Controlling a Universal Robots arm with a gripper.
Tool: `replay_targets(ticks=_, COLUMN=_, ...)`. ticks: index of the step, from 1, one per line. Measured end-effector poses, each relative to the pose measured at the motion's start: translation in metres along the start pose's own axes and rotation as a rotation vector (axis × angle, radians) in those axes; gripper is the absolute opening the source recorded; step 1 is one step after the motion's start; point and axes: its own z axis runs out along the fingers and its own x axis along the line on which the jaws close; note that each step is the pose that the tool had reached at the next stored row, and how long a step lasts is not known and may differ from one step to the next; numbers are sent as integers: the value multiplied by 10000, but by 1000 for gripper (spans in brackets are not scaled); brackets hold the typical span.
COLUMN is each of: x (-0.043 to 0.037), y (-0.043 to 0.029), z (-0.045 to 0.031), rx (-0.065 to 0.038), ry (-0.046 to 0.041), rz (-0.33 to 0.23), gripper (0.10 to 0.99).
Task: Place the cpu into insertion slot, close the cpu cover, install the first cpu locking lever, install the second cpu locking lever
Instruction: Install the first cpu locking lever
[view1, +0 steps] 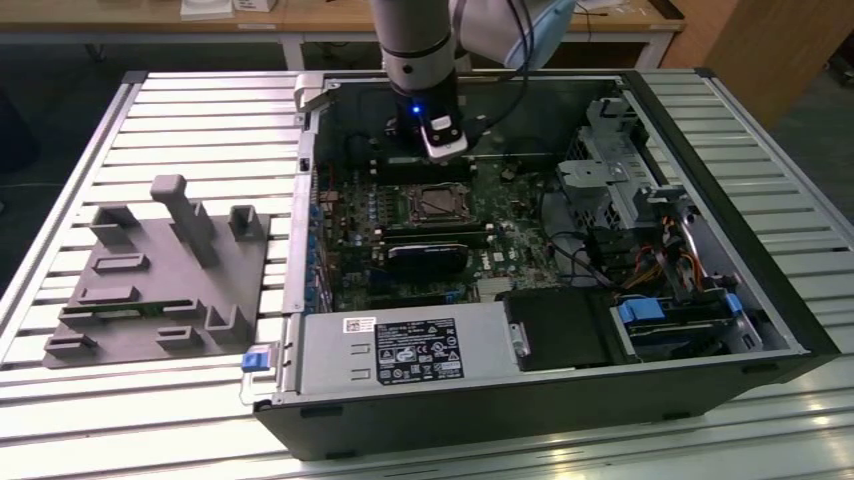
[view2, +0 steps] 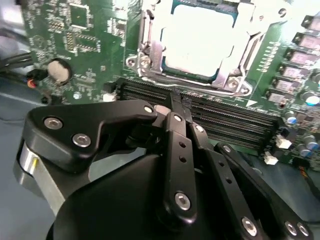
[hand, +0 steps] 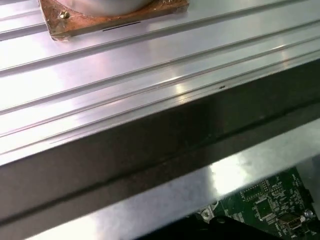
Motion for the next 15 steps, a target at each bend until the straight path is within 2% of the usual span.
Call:
replay_targets(ticks=2, x=-18, y=0, z=3, rx=134, ry=134, rz=5, gripper=106)
replay_targets(ticks=4, x=-32, y=-9, z=3, rx=239, ry=195, rz=1, gripper=106)
replay_targets(ticks=15, x=-80, y=-111, z=-7, rx=645, ry=48, rz=-62, gripper=106)
